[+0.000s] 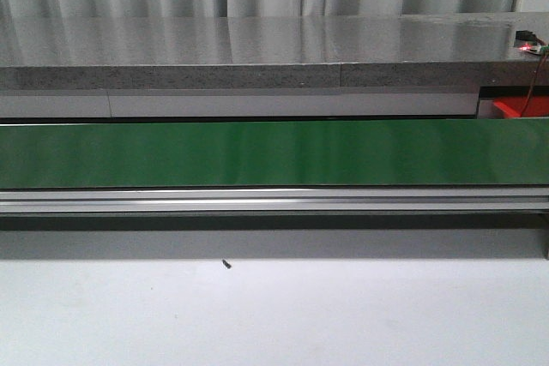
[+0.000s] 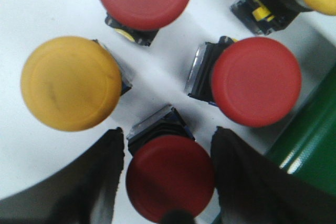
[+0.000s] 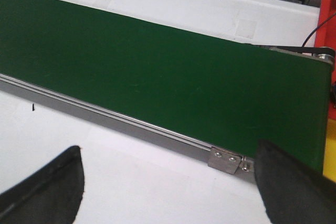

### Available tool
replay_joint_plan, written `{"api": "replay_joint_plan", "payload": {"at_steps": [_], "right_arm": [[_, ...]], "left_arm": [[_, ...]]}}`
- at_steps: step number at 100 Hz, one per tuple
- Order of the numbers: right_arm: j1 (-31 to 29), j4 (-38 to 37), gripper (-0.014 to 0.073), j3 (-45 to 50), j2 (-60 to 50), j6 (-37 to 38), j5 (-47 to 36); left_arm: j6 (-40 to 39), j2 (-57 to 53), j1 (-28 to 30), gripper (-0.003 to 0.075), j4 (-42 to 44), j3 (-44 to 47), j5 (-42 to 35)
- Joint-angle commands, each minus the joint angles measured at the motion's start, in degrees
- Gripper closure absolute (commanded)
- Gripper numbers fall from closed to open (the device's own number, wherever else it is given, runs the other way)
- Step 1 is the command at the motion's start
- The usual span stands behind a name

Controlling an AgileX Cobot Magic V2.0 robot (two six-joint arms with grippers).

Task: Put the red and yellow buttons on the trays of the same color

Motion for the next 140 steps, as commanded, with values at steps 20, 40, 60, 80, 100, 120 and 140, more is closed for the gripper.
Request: {"api": "replay_joint_plan", "payload": {"at_steps": [20, 40, 60, 80, 100, 120, 140], "right_arm": [[0.0, 2.2, -0.0052, -1.5, -0.4, 0.0, -3.7], [0.0, 2.2, -0.0052, -1.5, -0.4, 0.0, -3.7], [0.0, 2.2, -0.0052, -1.5, -0.4, 0.0, -4.3], [0.0, 2.2, -0.0052, -1.5, -0.4, 0.0, -5.3], [0.0, 2.2, -0.0052, -1.5, -0.4, 0.0, -5.3], [0.0, 2.2, -0.0052, -1.5, -0.4, 0.0, -5.3], [0.0, 2.2, -0.0052, -1.5, -0.4, 0.0, -5.3]], "left_arm": [[-0.6, -2.8, 0.0, 0.0618, -0.6, -1.7, 0.3], [-0.6, -7.6, 0.0, 0.0682, -0.6, -3.8, 2.6], [2.3, -14.0, -0.9, 0.0682, -1.8, -7.7, 7.2], [3.8, -15.3, -3.8, 0.0682, -3.5, -9.1, 9.8], [4.5, -14.0, -7.3, 0.0682, -4.1, -9.1, 9.5], [4.5, -10.4, -9.9, 0.0678, -4.7, -9.1, 9.6], [4.5, -8.3, -12.2, 0.0596, -4.7, -9.1, 9.0]]}}
